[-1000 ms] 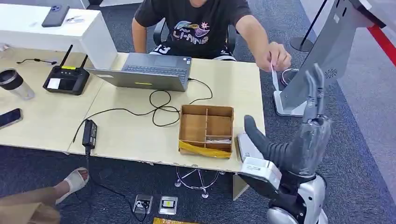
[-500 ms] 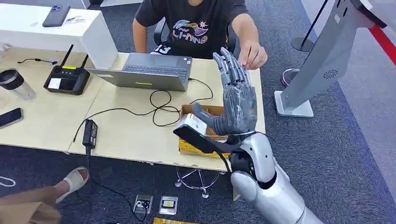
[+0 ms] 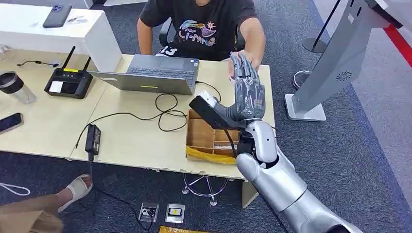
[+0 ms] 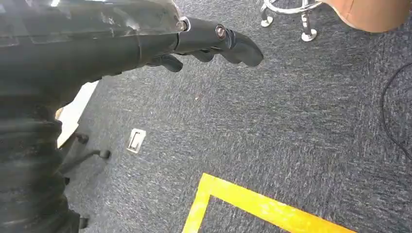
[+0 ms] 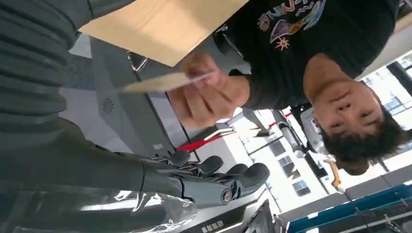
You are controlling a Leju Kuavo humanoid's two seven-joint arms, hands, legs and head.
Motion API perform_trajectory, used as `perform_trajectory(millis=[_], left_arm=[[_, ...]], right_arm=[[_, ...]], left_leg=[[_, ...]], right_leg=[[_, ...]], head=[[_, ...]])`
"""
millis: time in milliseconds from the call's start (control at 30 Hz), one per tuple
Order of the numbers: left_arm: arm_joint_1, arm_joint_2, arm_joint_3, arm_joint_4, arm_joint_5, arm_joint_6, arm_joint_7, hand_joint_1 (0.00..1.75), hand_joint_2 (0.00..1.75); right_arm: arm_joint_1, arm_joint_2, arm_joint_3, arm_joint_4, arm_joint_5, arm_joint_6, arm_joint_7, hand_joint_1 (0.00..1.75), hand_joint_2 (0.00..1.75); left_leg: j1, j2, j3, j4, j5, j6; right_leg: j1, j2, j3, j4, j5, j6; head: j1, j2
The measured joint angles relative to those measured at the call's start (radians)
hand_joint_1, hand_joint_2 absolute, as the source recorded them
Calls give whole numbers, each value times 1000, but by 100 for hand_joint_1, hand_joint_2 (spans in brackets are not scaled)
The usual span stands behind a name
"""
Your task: Pass the card to the sensor for recognition and then transmit it.
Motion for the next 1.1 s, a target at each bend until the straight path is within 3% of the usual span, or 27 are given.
perform_trajectory(millis=[367,867,933,1000,1067,1100], left_arm=[[2,0,0,0,-9,-1,53,0,175],[2,0,0,0,5,0,39,0,175],[2,0,0,0,5,0,39,0,175],[2,0,0,0,2,0,41,0,175],[2,0,0,0,-2,0,42,0,175],[2,0,0,0,-10,0,42,0,175]], right_arm=[[-20,2,-19,119,-3,-72,14,0,175],[-14,2,-26,165,35,-62,16,0,175],[-11,2,-26,165,37,-60,16,26,175],[-7,2,-26,164,40,-56,16,30,175],[-1,2,-27,161,46,-54,16,56,175],[2,2,-27,157,51,-54,21,61,175]], left_leg=[[0,0,0,0,0,0],[0,0,0,0,0,0],[0,0,0,0,0,0],[0,0,0,0,0,0],[0,0,1,0,0,0],[0,1,1,0,0,0]], right_leg=[[0,1,0,0,0,0],[0,1,0,0,0,0],[0,1,0,0,0,0],[0,1,0,0,0,0],[0,1,0,0,0,0],[0,1,0,0,0,0]], head=[[0,0],[0,0],[0,0],[0,0],[0,0],[0,0]])
